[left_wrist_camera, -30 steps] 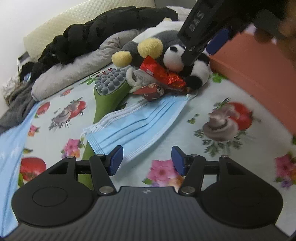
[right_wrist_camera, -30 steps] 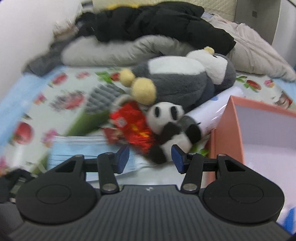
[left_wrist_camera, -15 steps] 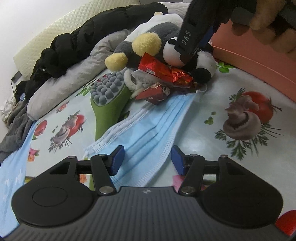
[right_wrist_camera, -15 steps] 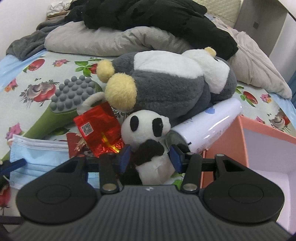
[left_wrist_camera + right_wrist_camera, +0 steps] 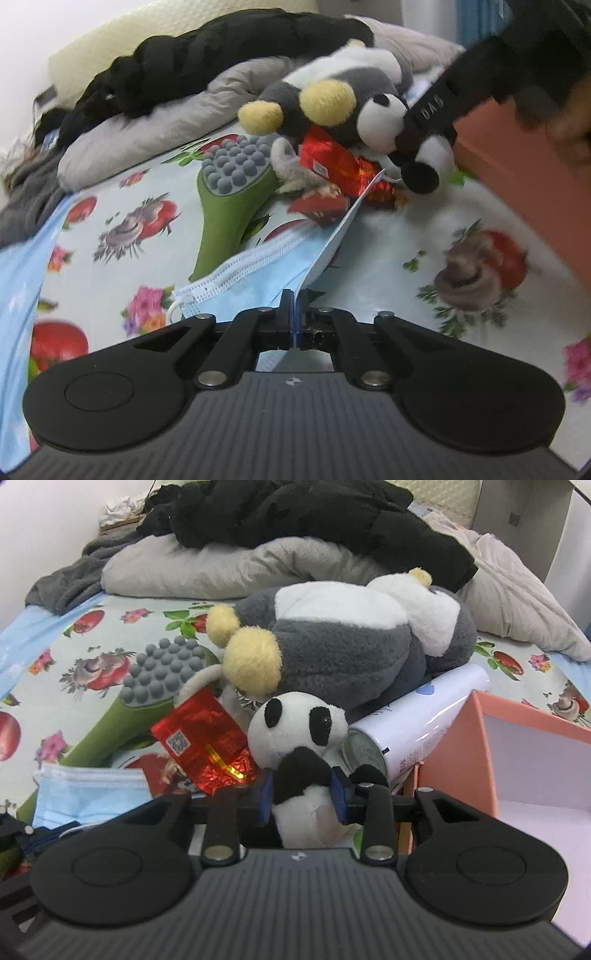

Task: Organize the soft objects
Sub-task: 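Grasp the panda plush with the right tool while the left tool grasps the blue face mask, then lift the panda plush with the right tool while the left tool lifts the mask toward the box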

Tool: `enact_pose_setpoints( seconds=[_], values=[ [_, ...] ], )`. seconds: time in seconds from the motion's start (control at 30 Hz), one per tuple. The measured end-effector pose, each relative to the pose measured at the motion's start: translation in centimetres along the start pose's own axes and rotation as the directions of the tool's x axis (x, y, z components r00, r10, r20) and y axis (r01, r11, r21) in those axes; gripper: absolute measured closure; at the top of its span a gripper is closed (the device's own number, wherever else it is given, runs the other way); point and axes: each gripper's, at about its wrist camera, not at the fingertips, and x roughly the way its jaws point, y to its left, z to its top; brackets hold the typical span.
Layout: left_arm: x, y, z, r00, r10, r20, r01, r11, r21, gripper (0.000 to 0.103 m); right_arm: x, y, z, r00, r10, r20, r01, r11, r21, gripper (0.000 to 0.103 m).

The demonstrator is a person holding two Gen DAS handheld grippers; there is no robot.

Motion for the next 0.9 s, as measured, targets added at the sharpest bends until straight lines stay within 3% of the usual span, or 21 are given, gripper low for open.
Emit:
enact_pose_setpoints(
  seconds=[0.3,0.53,0.9],
  values=[
    [-5.6,-0.7,-0.9,0.999,-0.034,0.008,0.035,0.979,-0.199,0.102,-4.7,0.6,-1.6,0.999,0.024,0.030,-0.025,0.999,0.020,0.067],
    [-10.0,-1.2,-2.7,0.994,-0.105,0.021,0.105,0.918,-0.382,0.102,-8.2,1.8,-4.1,0.997,0.068,0.025,-0.070,0.996,0.056,0.067],
    [-14.2,-1.7,-6.9,0.984,-0.179,-0.005,0.151,0.845,-0.512,0.102,-11.0,3.3,-9.7,0.991,0.115,-0.073,-0.106,0.987,0.117,0.067]
  ],
)
